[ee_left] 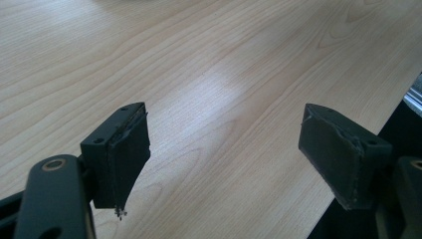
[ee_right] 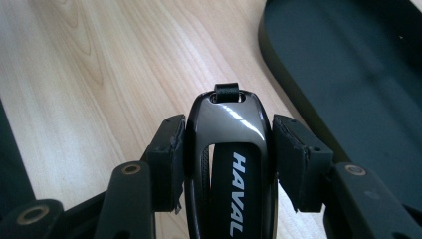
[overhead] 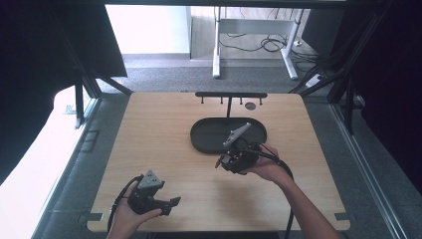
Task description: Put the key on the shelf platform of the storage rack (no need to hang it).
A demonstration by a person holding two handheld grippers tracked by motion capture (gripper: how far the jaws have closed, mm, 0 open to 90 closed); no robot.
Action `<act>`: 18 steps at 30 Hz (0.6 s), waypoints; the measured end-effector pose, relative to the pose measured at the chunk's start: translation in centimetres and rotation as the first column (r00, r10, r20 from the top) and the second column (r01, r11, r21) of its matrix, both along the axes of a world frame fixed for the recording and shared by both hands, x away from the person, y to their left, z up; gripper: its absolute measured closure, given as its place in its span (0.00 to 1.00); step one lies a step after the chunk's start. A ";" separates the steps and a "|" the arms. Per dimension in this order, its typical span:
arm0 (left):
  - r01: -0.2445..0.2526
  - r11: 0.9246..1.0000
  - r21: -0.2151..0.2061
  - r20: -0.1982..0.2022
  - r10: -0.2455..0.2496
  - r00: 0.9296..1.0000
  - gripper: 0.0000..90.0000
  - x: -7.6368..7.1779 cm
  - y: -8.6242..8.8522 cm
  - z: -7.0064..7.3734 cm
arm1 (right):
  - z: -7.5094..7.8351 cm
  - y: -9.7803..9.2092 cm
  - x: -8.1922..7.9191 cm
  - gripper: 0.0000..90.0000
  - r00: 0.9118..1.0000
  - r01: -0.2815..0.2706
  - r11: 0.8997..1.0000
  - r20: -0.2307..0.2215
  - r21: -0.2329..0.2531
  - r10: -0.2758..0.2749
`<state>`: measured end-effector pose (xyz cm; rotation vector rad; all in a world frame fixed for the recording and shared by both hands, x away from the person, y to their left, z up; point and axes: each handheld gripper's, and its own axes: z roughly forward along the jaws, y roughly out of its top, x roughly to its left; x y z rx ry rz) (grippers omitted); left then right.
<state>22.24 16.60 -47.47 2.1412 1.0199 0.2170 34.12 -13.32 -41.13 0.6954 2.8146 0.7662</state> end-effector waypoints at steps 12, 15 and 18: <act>0.005 1.000 0.004 -0.005 -0.005 1.000 0.23 0.0 0.0 0.0 | 0.9 -0.6 0.9 0.56 0.999 0.030 1.000 0.013 0.009 -0.030; 0.006 1.000 0.006 -0.006 -0.006 1.000 0.23 0.0 0.0 0.0 | 1.0 -0.8 1.0 0.56 0.999 0.034 0.999 0.016 0.012 -0.035; 0.006 1.000 0.005 -0.005 -0.006 1.000 0.23 0.0 0.0 0.0 | 1.3 -1.1 1.2 0.56 0.999 0.045 0.999 0.017 0.017 -0.045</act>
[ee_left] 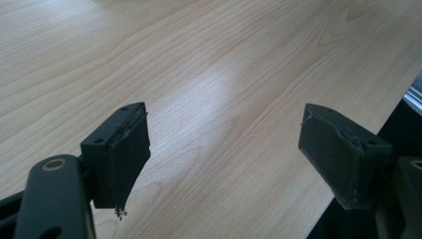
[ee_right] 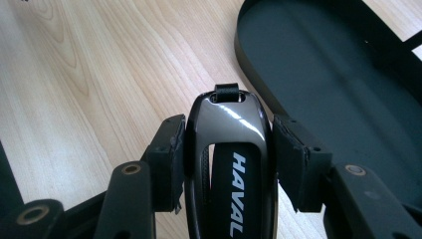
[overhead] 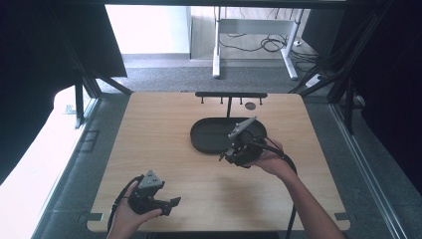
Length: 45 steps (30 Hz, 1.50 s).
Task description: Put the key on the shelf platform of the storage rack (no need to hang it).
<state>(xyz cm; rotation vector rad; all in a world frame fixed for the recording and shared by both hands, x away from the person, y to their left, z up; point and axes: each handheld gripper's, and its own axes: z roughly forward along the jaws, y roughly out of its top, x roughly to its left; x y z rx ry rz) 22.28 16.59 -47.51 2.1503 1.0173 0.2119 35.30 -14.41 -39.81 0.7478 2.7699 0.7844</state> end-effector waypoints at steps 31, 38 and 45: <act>0.015 1.000 0.014 -0.013 -0.015 1.000 0.23 0.1 -0.6 -0.5 | 0.6 -1.7 1.1 0.56 0.999 0.051 0.999 -0.001 0.019 -0.051; 0.019 1.000 0.019 -0.017 -0.019 1.000 0.23 0.1 -0.6 -0.5 | 0.6 -2.4 1.7 0.56 0.997 0.076 0.997 -0.006 0.019 -0.076; 0.022 0.999 0.024 -0.019 -0.021 1.000 0.23 0.1 -0.7 -0.5 | 0.4 -2.8 2.1 0.56 0.996 0.092 0.996 -0.010 0.016 -0.092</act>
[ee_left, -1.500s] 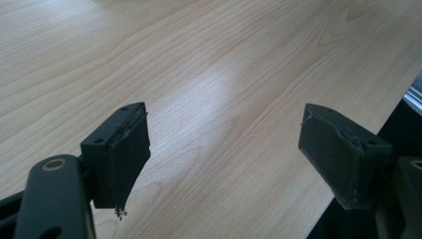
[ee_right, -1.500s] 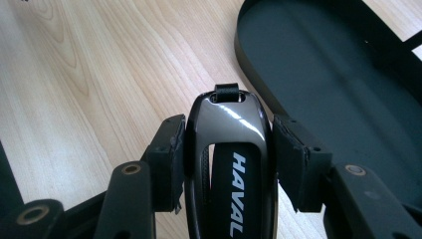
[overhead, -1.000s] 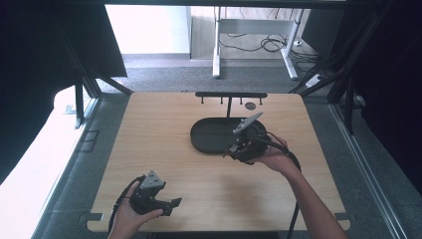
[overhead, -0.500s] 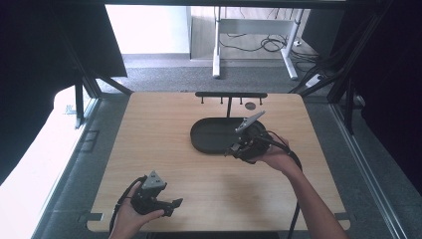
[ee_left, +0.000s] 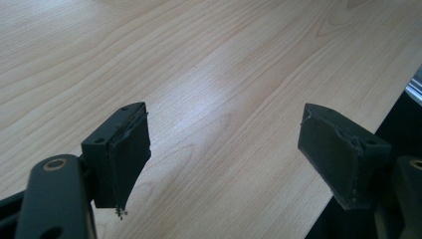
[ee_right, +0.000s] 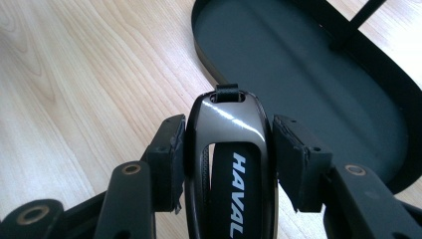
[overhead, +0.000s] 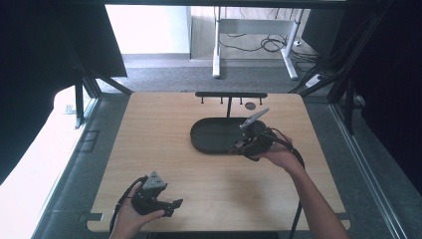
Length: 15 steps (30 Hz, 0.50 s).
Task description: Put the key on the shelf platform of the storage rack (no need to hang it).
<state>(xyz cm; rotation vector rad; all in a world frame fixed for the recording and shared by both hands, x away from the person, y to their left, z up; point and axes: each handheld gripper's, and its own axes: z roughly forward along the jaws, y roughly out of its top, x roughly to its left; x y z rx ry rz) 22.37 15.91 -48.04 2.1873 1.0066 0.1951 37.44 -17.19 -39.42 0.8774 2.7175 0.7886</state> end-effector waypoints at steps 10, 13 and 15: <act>0.000 1.000 0.001 -0.001 0.000 1.000 0.23 0.0 0.0 0.0 | 0.0 -0.5 0.6 0.56 1.000 0.018 1.000 0.007 0.002 -0.018; 0.002 1.000 0.002 0.000 -0.002 1.000 0.23 0.0 0.0 0.0 | 0.1 -0.5 0.6 0.56 1.000 0.021 1.000 0.008 0.002 -0.021; 0.001 1.000 0.003 0.000 -0.001 1.000 0.23 0.0 0.0 0.0 | 0.1 -0.6 0.7 0.56 1.000 0.019 1.000 0.008 0.000 -0.019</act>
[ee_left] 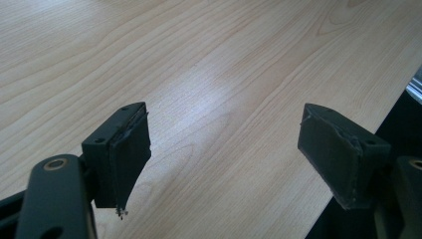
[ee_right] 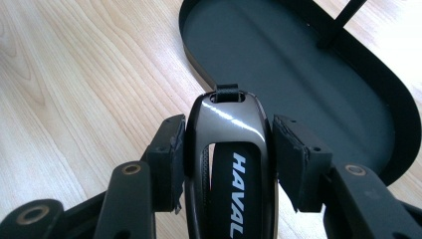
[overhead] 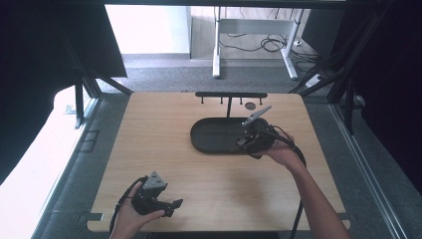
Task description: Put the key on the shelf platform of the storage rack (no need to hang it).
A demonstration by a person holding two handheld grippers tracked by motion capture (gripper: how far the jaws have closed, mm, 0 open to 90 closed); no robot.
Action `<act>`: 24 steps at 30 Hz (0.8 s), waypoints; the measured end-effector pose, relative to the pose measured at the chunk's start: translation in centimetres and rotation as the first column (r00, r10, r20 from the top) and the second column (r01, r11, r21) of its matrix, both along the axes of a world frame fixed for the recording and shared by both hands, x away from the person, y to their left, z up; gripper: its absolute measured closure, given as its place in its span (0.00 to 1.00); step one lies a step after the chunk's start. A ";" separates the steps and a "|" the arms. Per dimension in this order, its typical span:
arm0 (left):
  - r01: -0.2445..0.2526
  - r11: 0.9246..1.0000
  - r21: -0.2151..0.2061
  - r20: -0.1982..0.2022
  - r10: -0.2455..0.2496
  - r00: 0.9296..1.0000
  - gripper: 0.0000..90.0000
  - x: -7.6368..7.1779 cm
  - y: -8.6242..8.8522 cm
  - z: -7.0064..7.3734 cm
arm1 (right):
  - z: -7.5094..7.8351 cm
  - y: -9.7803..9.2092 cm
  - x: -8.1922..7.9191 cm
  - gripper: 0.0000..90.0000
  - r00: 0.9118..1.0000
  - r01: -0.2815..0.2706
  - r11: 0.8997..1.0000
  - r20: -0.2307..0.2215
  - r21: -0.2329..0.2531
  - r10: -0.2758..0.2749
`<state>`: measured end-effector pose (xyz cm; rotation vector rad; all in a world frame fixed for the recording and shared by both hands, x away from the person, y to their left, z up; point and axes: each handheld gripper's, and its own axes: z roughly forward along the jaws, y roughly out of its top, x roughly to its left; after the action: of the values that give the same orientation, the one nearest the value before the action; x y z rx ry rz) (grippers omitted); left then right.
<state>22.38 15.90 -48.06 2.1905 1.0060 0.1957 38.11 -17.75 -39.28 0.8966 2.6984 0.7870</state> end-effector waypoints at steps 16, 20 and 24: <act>0.004 1.000 0.003 -0.001 -0.004 1.000 0.23 0.0 -0.1 -0.1 | 0.4 -0.3 0.3 0.56 1.000 0.014 1.000 0.004 0.003 -0.014; 0.004 1.000 0.005 -0.001 -0.004 1.000 0.24 0.0 -0.2 -0.2 | 0.3 -0.5 0.5 0.56 1.000 0.017 1.000 0.006 0.004 -0.017; -0.002 1.000 0.004 -0.003 0.002 1.000 0.24 0.1 -0.1 -0.2 | 0.1 -0.8 0.6 0.56 1.000 0.027 1.000 0.003 0.005 -0.027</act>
<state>22.45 15.75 -48.30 2.1942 1.0103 0.1964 38.71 -18.52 -39.15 0.9303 2.6763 0.7897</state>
